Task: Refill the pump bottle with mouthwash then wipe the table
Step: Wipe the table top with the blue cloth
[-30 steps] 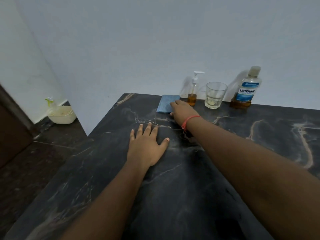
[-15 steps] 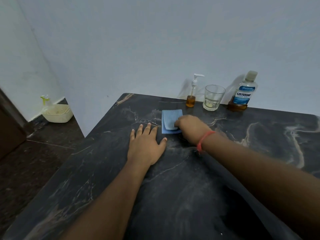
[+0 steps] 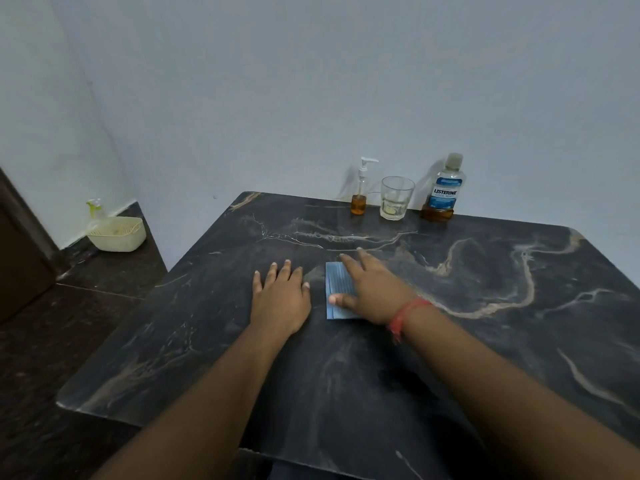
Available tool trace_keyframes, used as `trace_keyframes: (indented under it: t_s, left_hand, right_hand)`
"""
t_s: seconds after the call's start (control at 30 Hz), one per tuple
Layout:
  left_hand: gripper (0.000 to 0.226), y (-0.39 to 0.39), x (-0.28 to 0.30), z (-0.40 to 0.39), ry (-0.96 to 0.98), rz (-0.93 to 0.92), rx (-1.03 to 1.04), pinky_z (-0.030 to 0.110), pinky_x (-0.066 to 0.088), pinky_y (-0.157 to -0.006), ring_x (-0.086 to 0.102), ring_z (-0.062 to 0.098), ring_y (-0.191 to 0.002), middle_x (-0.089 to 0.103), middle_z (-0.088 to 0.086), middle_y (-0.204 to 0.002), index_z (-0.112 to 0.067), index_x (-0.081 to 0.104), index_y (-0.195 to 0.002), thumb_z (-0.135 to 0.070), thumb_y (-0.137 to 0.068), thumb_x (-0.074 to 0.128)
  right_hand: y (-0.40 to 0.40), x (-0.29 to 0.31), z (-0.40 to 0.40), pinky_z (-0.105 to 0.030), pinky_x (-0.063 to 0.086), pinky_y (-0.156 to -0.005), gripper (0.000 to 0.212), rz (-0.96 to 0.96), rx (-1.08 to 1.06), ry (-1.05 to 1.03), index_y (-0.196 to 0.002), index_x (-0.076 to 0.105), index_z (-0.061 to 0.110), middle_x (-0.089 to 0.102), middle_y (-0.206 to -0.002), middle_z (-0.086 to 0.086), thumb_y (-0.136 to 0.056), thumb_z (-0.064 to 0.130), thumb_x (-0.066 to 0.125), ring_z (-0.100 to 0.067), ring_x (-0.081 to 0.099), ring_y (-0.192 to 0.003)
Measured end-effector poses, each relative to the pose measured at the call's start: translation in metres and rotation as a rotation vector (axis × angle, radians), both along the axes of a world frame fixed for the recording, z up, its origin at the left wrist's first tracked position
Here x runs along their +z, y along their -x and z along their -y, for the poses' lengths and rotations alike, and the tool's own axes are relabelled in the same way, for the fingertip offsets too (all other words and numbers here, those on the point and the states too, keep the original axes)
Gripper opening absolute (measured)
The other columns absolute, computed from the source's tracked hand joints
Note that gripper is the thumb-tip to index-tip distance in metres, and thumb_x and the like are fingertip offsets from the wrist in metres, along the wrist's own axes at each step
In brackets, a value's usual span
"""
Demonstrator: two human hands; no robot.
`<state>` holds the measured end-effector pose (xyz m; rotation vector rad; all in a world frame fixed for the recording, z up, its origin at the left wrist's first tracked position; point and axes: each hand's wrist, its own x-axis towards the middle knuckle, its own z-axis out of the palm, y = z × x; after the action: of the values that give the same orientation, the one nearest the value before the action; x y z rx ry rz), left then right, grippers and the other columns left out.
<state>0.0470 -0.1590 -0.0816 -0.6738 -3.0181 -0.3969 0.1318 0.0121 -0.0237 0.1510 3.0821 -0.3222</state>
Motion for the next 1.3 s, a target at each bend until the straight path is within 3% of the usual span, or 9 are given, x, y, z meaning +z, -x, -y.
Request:
trace_keyframes:
  t_s: [0.17,0.3,0.37,0.47,0.7,0.83,1.0,1.13,1.3]
  left_hand:
    - [0.055,-0.024,-0.005,0.015,0.007,-0.005,-0.021,0.052,0.000,-0.124,0.008,0.023,-0.157,0.017,0.000,-0.169,-0.024,0.028,-0.158,-0.043,-0.107,0.024]
    - [0.056,-0.036,-0.005,0.019,0.001,-0.027,-0.024,0.049,0.001,-0.125,0.010,0.023,-0.156,0.019,0.001,-0.169,-0.022,0.028,-0.158,-0.044,-0.107,0.024]
    - [0.056,-0.043,-0.004,0.019,0.002,-0.028,-0.036,0.049,0.001,-0.126,0.010,0.022,-0.156,0.020,0.000,-0.169,-0.022,0.027,-0.159,-0.044,-0.107,0.023]
    - [0.056,-0.051,-0.003,0.019,-0.013,-0.034,-0.049,0.048,0.000,-0.126,0.010,0.021,-0.156,0.020,0.000,-0.169,-0.022,0.028,-0.159,-0.042,-0.107,0.021]
    - [0.058,-0.071,-0.005,0.021,-0.056,-0.031,-0.066,0.049,0.000,-0.126,0.009,0.020,-0.156,0.021,0.000,-0.168,-0.021,0.030,-0.158,-0.045,-0.107,0.015]
    - [0.067,-0.082,-0.007,0.022,-0.075,-0.054,-0.088,0.049,-0.002,-0.125,0.010,0.020,-0.156,0.023,-0.001,-0.168,-0.024,0.033,-0.157,-0.055,-0.102,0.008]
    - [0.069,-0.085,-0.005,0.021,-0.018,-0.060,-0.095,0.053,-0.003,-0.125,0.008,0.021,-0.157,0.021,-0.001,-0.168,-0.027,0.033,-0.157,-0.058,-0.101,0.006]
    - [0.067,-0.088,-0.004,0.020,0.026,-0.042,-0.098,0.055,0.001,-0.124,0.008,0.024,-0.157,0.019,0.001,-0.169,-0.027,0.031,-0.157,-0.057,-0.102,0.007]
    - [0.065,-0.094,-0.004,0.011,0.111,-0.015,-0.078,0.053,0.003,-0.125,0.005,0.027,-0.157,0.011,0.004,-0.170,-0.022,0.021,-0.161,-0.055,-0.104,0.019]
  right_hand:
    - [0.008,-0.026,0.028,-0.041,0.016,-0.120,0.057,0.012,0.028,-0.065,-0.152,0.023,0.012,0.017,-0.160,-0.017,-0.102,0.032,0.040,-0.032,0.017,-0.147]
    - [-0.033,-0.029,0.023,-0.029,0.014,-0.118,0.062,-0.029,0.173,0.089,-0.152,0.027,0.019,0.023,-0.161,-0.004,-0.094,0.002,0.042,-0.018,0.022,-0.147]
    - [-0.057,-0.033,0.015,-0.023,0.014,-0.118,0.061,-0.002,0.243,0.135,-0.151,0.032,0.025,0.028,-0.159,0.003,-0.094,0.005,0.042,-0.011,0.026,-0.145]
    - [-0.079,-0.029,-0.002,-0.026,0.029,-0.114,0.041,-0.073,0.097,0.190,-0.140,0.049,0.035,0.046,-0.148,0.009,-0.100,0.040,0.042,-0.008,0.046,-0.132]
    - [-0.113,-0.045,0.052,-0.008,-0.004,-0.110,0.052,-0.151,0.249,0.145,-0.151,0.031,0.013,0.029,-0.158,-0.006,-0.099,0.009,0.034,-0.014,0.025,-0.146]
    - [-0.128,-0.033,0.036,-0.019,0.002,-0.116,0.052,-0.189,0.044,0.103,-0.152,0.028,0.015,0.022,-0.161,-0.006,-0.100,0.008,0.031,-0.015,0.019,-0.148]
    - [-0.157,-0.043,0.052,-0.014,-0.001,-0.114,0.055,-0.191,0.210,0.165,-0.149,0.035,0.012,0.029,-0.158,-0.008,-0.095,0.004,0.035,-0.017,0.024,-0.147]
    - [-0.157,-0.030,0.012,-0.019,0.001,-0.116,0.059,-0.232,-0.058,0.117,-0.149,0.034,0.012,0.024,-0.160,-0.008,-0.092,-0.003,0.037,-0.018,0.020,-0.148]
    - [-0.173,-0.038,0.022,-0.009,-0.002,-0.112,0.060,-0.171,0.156,0.159,-0.149,0.035,0.014,0.027,-0.159,-0.004,-0.092,-0.001,0.043,-0.015,0.023,-0.147]
